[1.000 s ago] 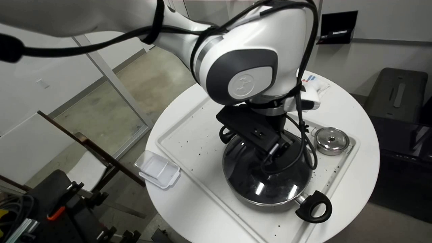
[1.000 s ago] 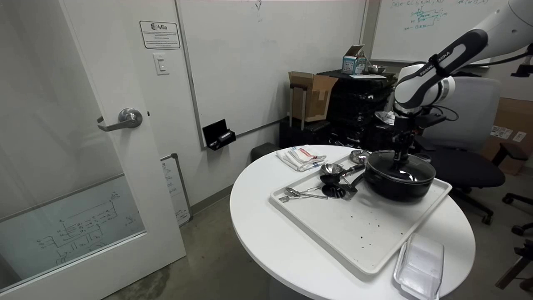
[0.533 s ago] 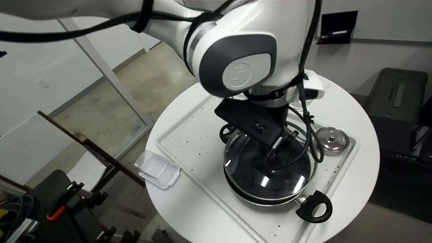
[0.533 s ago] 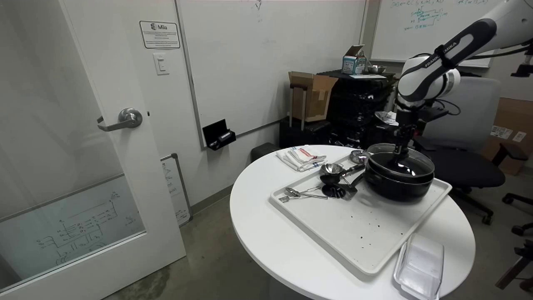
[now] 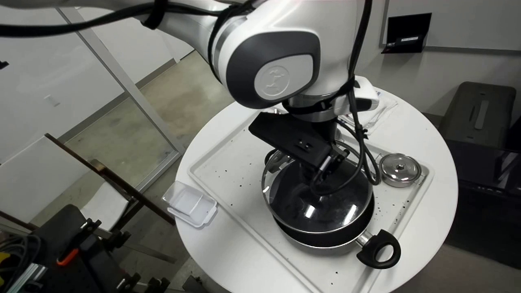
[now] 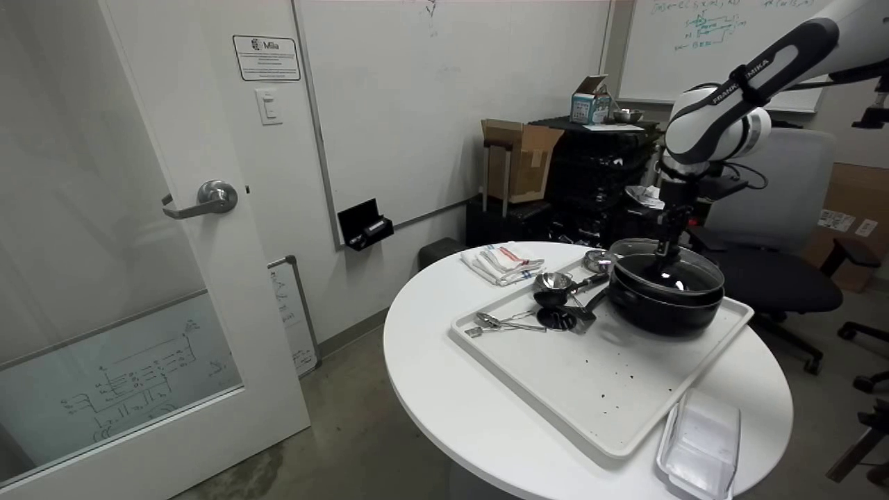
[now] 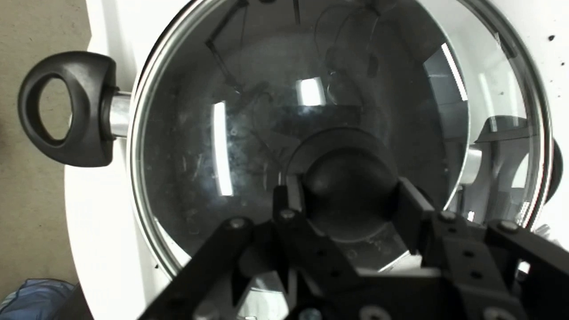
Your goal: Pick up the lid from the pot and put it on the table
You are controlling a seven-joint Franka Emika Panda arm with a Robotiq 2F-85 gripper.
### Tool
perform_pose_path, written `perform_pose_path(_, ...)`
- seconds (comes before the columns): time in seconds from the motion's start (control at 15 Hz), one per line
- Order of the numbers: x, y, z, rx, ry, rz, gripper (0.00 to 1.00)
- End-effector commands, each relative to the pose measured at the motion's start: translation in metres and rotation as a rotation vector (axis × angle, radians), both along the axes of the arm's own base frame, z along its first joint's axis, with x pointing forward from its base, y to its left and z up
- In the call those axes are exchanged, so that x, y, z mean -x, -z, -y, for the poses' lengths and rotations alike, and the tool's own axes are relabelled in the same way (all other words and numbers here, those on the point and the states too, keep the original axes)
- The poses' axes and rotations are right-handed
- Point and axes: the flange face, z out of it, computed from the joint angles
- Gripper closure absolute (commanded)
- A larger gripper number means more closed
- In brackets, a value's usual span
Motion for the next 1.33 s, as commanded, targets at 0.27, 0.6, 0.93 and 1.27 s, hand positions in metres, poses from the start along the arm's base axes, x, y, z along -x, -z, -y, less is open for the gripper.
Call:
perform_pose_path(0.27,-0.005,-0.039,-0.056,0.019,-0.131,0.036,0.75)
perform_pose_path(0.6,-0.008,-0.048,-0.11,0.061,-0.244,0.027,0.75)
perform_pose_path(0.93,-0.002,-0.047,-0.175,0.103,-0.394,0.011,0.75)
perform_pose_path(1.27,0.01,-0.045,-0.236,0.132,-0.527,0.002,0.75)
